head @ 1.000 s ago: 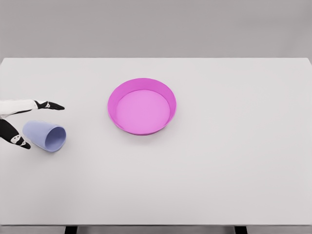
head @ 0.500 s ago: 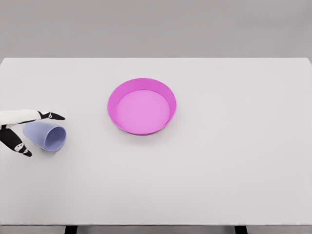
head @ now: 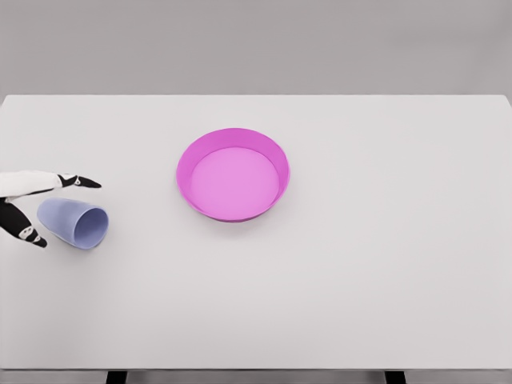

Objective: Flip the cup with left arm and place it on the plate

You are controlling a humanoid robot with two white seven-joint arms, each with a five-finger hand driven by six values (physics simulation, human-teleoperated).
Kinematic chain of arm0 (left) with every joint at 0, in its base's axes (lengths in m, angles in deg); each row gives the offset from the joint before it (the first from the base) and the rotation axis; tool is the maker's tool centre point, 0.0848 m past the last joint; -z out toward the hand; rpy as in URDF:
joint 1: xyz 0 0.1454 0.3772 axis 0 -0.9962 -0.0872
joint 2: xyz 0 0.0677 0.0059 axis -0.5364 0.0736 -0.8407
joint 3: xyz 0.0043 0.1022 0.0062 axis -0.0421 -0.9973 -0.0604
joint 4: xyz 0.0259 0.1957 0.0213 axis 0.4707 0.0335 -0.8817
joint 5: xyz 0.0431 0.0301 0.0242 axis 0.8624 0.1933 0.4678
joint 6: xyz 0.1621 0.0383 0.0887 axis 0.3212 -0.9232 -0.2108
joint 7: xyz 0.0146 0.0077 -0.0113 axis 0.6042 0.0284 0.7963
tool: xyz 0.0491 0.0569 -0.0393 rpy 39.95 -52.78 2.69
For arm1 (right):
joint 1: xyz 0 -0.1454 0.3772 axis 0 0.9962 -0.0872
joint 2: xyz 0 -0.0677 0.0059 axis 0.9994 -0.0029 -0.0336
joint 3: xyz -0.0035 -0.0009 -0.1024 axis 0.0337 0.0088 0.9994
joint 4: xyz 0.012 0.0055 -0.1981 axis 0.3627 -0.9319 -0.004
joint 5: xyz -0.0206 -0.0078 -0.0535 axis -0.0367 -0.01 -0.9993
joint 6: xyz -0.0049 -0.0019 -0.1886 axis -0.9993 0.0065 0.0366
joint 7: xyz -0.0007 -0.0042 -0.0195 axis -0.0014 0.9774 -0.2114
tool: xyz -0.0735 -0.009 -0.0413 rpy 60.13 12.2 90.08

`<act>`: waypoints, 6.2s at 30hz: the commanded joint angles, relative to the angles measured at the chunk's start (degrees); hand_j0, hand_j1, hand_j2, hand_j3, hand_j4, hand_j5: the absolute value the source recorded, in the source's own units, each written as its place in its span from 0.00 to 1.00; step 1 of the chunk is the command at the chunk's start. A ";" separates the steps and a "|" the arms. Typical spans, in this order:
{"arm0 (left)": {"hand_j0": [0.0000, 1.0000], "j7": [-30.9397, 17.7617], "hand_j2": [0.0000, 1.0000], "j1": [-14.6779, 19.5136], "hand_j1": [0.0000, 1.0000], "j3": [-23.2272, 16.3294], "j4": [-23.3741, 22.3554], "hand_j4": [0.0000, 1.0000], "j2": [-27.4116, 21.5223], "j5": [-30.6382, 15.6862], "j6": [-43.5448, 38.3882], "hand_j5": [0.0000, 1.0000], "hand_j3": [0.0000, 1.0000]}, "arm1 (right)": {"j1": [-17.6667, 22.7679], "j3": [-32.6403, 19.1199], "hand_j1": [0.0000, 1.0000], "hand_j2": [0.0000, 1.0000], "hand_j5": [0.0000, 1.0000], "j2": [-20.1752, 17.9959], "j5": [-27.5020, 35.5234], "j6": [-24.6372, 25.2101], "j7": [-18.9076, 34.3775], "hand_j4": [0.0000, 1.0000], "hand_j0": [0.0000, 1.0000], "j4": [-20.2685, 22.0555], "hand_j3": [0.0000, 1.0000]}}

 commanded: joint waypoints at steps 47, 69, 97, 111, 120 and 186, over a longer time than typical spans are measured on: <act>0.59 0.82 0.59 -4.66 0.59 3.89 1.77 0.59 5.59 2.05 -4.19 0.59 0.59 | 0.00 -0.01 1.00 1.00 1.00 -0.01 -0.02 0.00 0.00 1.00 1.00 -0.01 1.00; 0.56 1.44 0.56 -3.95 0.56 10.48 2.22 0.56 20.26 -26.60 -4.36 0.56 0.56 | 0.00 -0.01 1.00 1.00 1.00 -0.01 -0.02 0.00 0.00 1.00 1.00 -0.01 1.00; 0.55 13.48 0.55 -1.67 0.55 8.90 -9.91 0.55 46.46 -39.87 -7.17 0.55 0.55 | 0.00 -0.01 1.00 1.00 1.00 -0.01 0.07 0.00 0.00 1.00 1.00 -0.01 1.00; 0.55 12.86 0.55 -2.28 0.55 8.99 -14.48 0.55 47.60 -39.43 -7.09 0.55 0.55 | 0.00 -0.01 1.00 1.00 1.00 -0.01 0.07 0.00 0.00 1.00 1.00 -0.01 1.00; 0.55 12.95 0.55 -2.20 0.55 8.37 -14.48 0.55 48.83 -39.17 -7.17 0.55 0.55 | 0.00 -0.01 1.00 1.00 1.00 -0.01 -0.02 0.00 0.00 1.00 1.00 -0.01 1.00; 1.00 5.22 1.00 -6.24 1.00 8.99 -5.17 1.00 13.85 -36.01 9.70 1.00 1.00 | 0.00 -0.01 1.00 1.00 1.00 -0.01 -0.02 0.00 0.00 1.00 1.00 -0.01 1.00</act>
